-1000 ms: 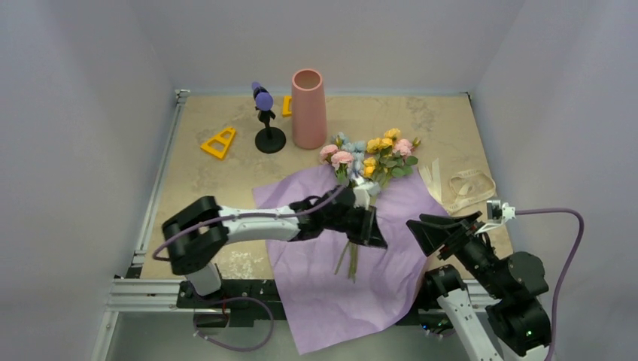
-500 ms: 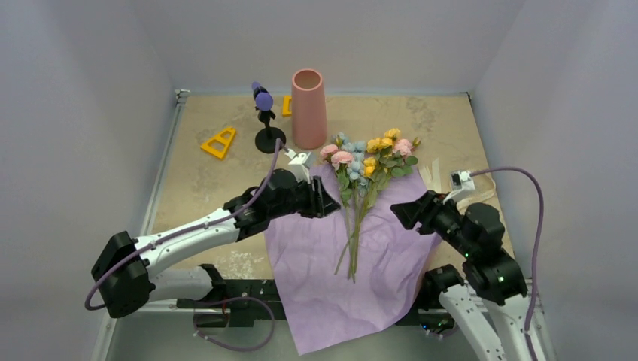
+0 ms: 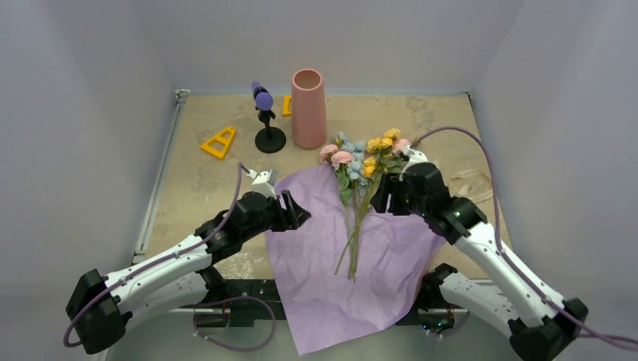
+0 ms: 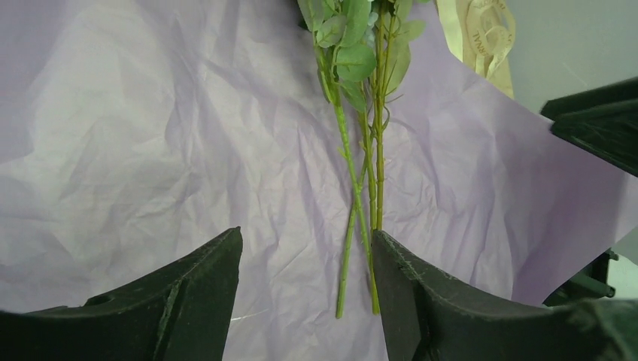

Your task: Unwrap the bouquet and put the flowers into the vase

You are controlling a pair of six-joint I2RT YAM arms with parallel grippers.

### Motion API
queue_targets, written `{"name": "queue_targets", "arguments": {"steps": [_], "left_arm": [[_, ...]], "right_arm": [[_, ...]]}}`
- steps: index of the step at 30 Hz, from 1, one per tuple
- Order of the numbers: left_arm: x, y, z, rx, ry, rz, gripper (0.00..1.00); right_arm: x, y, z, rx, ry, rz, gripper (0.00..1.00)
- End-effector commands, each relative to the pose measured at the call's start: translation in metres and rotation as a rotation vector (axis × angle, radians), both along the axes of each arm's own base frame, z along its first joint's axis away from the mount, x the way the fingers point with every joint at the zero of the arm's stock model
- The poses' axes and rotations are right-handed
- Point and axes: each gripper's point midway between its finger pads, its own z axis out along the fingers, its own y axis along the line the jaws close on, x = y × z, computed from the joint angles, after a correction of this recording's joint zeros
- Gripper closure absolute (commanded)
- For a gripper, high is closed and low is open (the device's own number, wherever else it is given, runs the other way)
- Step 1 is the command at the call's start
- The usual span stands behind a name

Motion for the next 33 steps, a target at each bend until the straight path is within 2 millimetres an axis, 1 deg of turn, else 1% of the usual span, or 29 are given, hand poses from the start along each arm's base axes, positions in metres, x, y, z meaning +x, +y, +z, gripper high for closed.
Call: {"name": "queue_targets", "arguments": {"steps": [1,6,11,14,16,18,23,26,33], "left_arm": [[0.002,0.012,0.005,-0.015,-0.031,0.058,0.32],[-0.004,0.019,0.0,-0.02,-0.018,0.071,0.33],[-0.009,0.022,-0.008,-0.037,-0.006,0.077,0.33],[-0.011,0.023,-0.016,-0.034,0.01,0.073,0.33],[-0.013,0.023,-0.022,-0.029,0.024,0.072,0.33],[-0.015,0.023,-0.024,-0.031,0.031,0.07,0.34],[-0.017,0.025,-0.028,-0.032,0.036,0.07,0.34],[-0.017,0.026,-0.029,-0.03,0.039,0.072,0.34],[-0.019,0.028,-0.032,-0.023,0.045,0.074,0.34]], "right_arm": [[0.034,0.012,-0.011,-0.074,0.018,-0.046,0.36],[0.05,0.03,-0.035,-0.051,0.089,-0.061,0.4],[0.057,0.04,-0.056,-0.032,0.135,-0.08,0.44],[0.059,0.044,-0.077,-0.044,0.188,-0.083,0.45],[0.058,0.048,-0.096,-0.046,0.235,-0.085,0.46],[0.058,0.051,-0.108,-0.039,0.256,-0.093,0.47],[0.063,0.055,-0.121,-0.041,0.276,-0.105,0.51],[0.065,0.056,-0.126,-0.049,0.287,-0.107,0.57],[0.063,0.057,-0.139,-0.056,0.31,-0.106,0.7]]}}
